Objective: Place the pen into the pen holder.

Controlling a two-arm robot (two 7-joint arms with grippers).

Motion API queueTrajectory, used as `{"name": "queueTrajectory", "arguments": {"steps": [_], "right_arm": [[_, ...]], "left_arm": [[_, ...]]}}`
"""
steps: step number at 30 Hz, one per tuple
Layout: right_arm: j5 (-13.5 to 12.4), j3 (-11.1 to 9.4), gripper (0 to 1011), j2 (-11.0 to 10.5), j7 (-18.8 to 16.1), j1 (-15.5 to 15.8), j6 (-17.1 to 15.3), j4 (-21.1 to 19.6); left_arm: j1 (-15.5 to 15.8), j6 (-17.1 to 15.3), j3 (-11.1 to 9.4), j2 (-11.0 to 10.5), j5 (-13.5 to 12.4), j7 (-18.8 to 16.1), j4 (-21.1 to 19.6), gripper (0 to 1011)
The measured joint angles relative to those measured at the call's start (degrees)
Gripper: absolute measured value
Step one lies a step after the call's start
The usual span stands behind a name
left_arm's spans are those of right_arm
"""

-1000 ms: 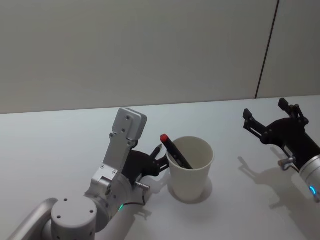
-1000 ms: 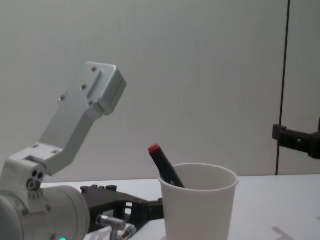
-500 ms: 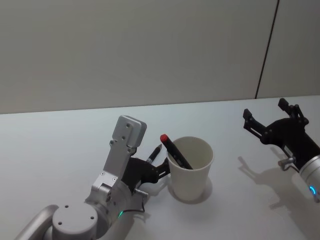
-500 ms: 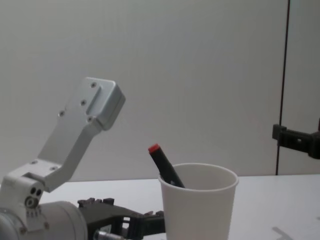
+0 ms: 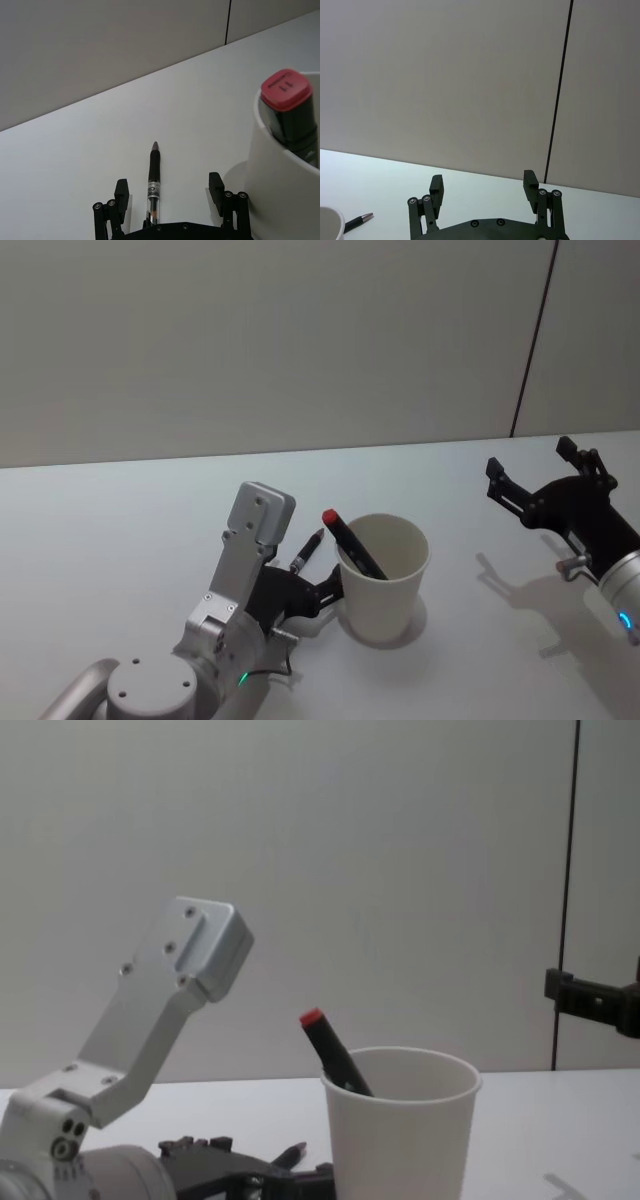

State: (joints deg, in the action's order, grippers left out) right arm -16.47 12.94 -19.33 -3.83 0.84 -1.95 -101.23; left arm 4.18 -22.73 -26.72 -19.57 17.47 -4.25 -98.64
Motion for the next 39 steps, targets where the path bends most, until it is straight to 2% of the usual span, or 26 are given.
{"name": "queueTrajectory", "arguments": {"steps": [30,34,39], "right_arm": [[0.00,0.00,1002,0.00,0.00,0.00,0.00,0.00],[0.00,0.00,1001,0.00,0.00,0.00,0.00,0.00],[0.00,0.00,1002,0.00,0.00,0.00,0.00,0.00]], "left_arm": [[-0.89,-0.29,0.25,0.53,0.12,1.14,0.83,994],[-0.91,-0.32,0.26,0.55,0.10,1.18,0.85,927],[-0.93,-0.33,0.25,0.58,0.07,1.23,0.88,784]]}}
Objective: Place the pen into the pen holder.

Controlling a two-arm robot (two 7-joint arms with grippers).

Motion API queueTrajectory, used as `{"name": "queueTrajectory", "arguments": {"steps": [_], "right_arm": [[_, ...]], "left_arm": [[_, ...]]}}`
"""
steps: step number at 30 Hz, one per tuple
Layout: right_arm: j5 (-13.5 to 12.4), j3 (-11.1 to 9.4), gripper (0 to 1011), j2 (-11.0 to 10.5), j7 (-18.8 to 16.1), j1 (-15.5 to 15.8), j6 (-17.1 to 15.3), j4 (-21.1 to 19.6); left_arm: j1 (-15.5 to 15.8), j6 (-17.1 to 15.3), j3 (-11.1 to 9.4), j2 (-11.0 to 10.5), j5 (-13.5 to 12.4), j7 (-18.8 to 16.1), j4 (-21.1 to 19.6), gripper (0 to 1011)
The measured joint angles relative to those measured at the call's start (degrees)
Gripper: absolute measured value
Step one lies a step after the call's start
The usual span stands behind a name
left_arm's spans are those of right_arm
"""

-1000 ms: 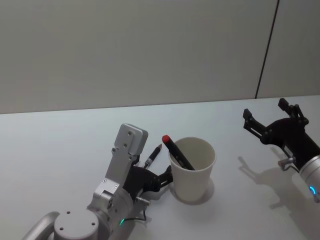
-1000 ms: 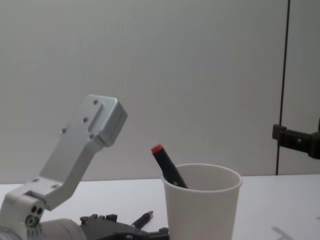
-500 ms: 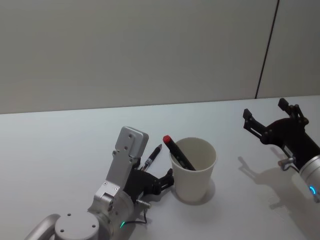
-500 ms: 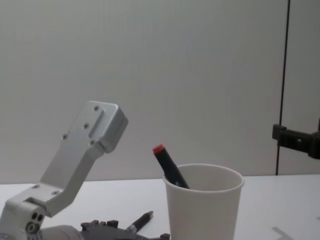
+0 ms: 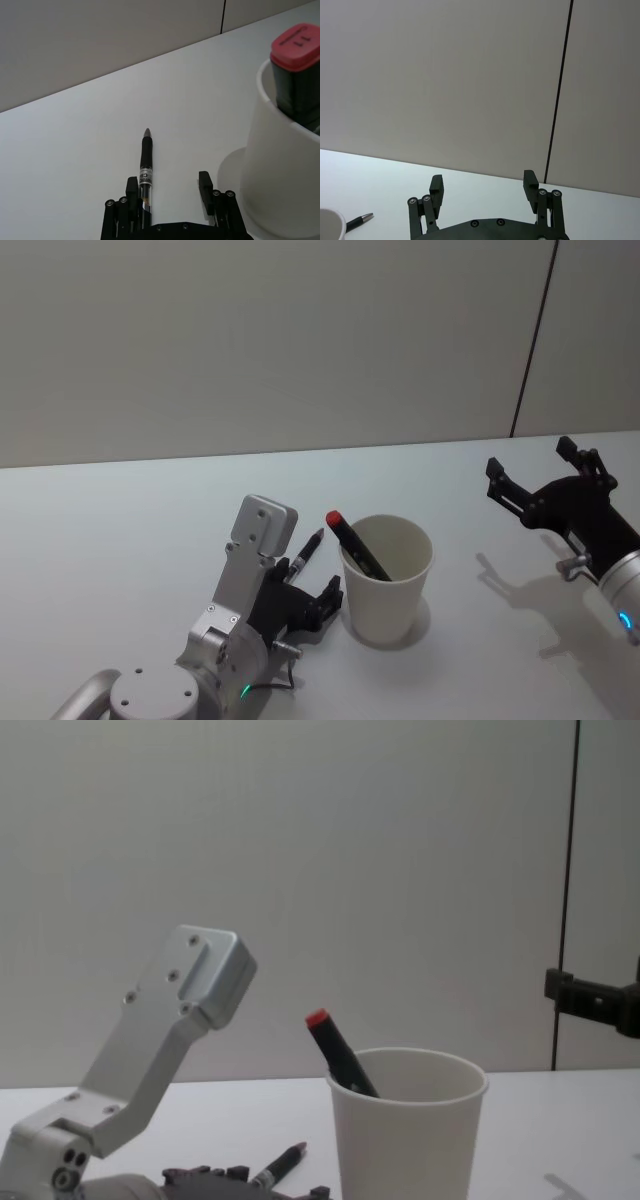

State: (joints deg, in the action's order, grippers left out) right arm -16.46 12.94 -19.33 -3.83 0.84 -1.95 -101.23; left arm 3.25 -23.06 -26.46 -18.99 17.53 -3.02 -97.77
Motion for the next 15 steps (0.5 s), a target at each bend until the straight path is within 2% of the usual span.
{"name": "queueTrajectory", "arguments": {"steps": [15], "right_arm": [[0.00,0.00,1002,0.00,0.00,0.00,0.00,0.00]], "left_arm": [[-0.06,0.00,0.00,0.04,-0.04,0.07,0.04,306]]}}
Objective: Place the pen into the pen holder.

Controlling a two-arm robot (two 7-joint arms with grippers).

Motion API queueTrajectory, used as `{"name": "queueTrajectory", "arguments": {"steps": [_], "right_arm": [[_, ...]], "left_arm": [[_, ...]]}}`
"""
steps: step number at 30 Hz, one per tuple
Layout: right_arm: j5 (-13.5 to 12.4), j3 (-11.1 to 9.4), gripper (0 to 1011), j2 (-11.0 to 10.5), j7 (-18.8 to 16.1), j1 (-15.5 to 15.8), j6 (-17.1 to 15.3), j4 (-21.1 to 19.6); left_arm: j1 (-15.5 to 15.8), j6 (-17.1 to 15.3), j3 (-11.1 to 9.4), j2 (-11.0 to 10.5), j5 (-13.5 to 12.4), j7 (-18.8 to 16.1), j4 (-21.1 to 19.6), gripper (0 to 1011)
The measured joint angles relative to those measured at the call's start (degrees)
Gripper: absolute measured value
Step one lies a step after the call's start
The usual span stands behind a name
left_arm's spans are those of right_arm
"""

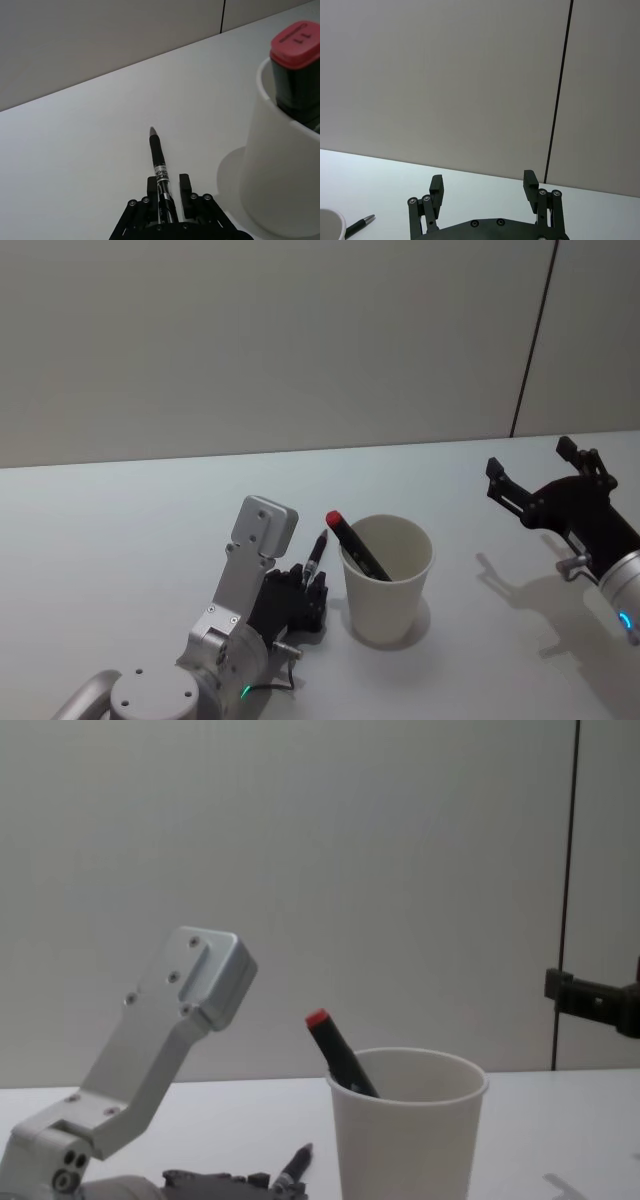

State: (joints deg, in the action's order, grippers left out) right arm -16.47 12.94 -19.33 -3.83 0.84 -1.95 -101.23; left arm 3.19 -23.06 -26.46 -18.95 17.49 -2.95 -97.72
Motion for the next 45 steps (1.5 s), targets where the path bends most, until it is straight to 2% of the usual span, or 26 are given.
{"name": "queueTrajectory", "arguments": {"steps": [1,3,4,6,45], "right_arm": [[0.00,0.00,1002,0.00,0.00,0.00,0.00,0.00],[0.00,0.00,1002,0.00,0.00,0.00,0.00,0.00],[0.00,0.00,1001,0.00,0.00,0.00,0.00,0.00],[0.00,0.00,1001,0.00,0.00,0.00,0.00,0.00],[0.00,0.00,1002,0.00,0.00,0.00,0.00,0.00]], "left_arm": [[0.00,0.00,0.00,0.00,0.00,0.00,0.00,306],[0.00,0.00,0.00,0.00,0.00,-0.01,0.00,208],[0.00,0.00,0.00,0.00,0.00,-0.01,0.00,208],[0.00,0.00,0.00,0.00,0.00,-0.01,0.00,140],[0.00,0.01,0.00,-0.01,0.01,-0.03,-0.01,136]]}}
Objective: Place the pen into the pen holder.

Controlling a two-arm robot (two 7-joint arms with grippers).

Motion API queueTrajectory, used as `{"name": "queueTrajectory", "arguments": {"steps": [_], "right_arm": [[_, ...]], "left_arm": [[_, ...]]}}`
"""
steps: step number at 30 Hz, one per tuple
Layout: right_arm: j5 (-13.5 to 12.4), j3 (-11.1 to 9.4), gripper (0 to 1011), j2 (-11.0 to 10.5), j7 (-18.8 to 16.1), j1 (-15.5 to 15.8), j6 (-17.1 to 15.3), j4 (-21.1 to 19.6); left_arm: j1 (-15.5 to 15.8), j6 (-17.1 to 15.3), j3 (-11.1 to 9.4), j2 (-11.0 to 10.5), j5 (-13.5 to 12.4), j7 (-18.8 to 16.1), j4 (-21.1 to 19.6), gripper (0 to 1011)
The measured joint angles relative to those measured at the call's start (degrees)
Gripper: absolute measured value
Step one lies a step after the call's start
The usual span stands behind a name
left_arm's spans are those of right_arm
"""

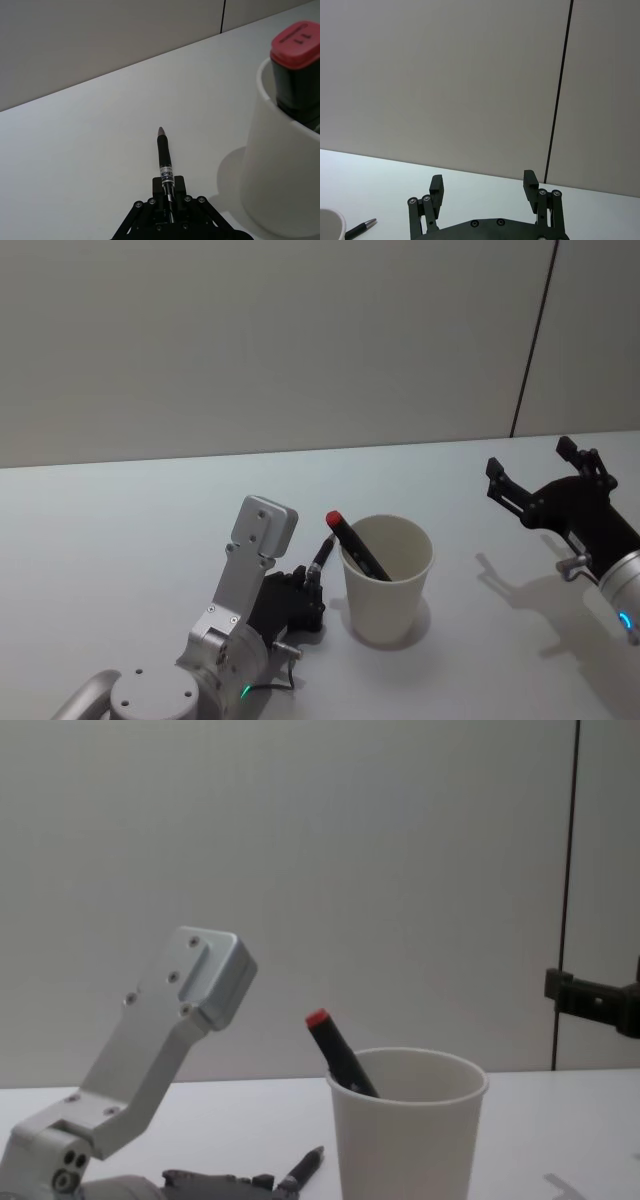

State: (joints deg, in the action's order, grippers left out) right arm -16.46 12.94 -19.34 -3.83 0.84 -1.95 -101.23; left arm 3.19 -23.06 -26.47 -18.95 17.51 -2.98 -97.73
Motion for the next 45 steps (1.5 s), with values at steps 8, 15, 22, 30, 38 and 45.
{"name": "queueTrajectory", "arguments": {"steps": [8,15,22,30,38,45], "right_arm": [[0.00,0.00,1001,0.00,0.00,0.00,0.00,0.00],[0.00,0.00,1002,0.00,0.00,0.00,0.00,0.00],[0.00,0.00,1001,0.00,0.00,0.00,0.00,0.00],[0.00,0.00,1001,0.00,0.00,0.00,0.00,0.00],[0.00,0.00,1002,0.00,0.00,0.00,0.00,0.00],[0.00,0.00,1002,0.00,0.00,0.00,0.00,0.00]], "left_arm": [[0.00,0.00,0.00,0.00,0.00,0.00,0.00,136],[0.00,0.00,0.00,0.00,0.00,0.00,0.00,136],[0.00,0.00,0.00,0.00,0.00,0.00,0.00,136],[0.00,0.00,0.00,0.00,0.00,0.00,0.00,136],[0.02,0.00,0.00,0.00,-0.03,0.04,0.00,136],[0.84,0.37,0.26,0.27,-0.73,1.30,0.66,136]]}}
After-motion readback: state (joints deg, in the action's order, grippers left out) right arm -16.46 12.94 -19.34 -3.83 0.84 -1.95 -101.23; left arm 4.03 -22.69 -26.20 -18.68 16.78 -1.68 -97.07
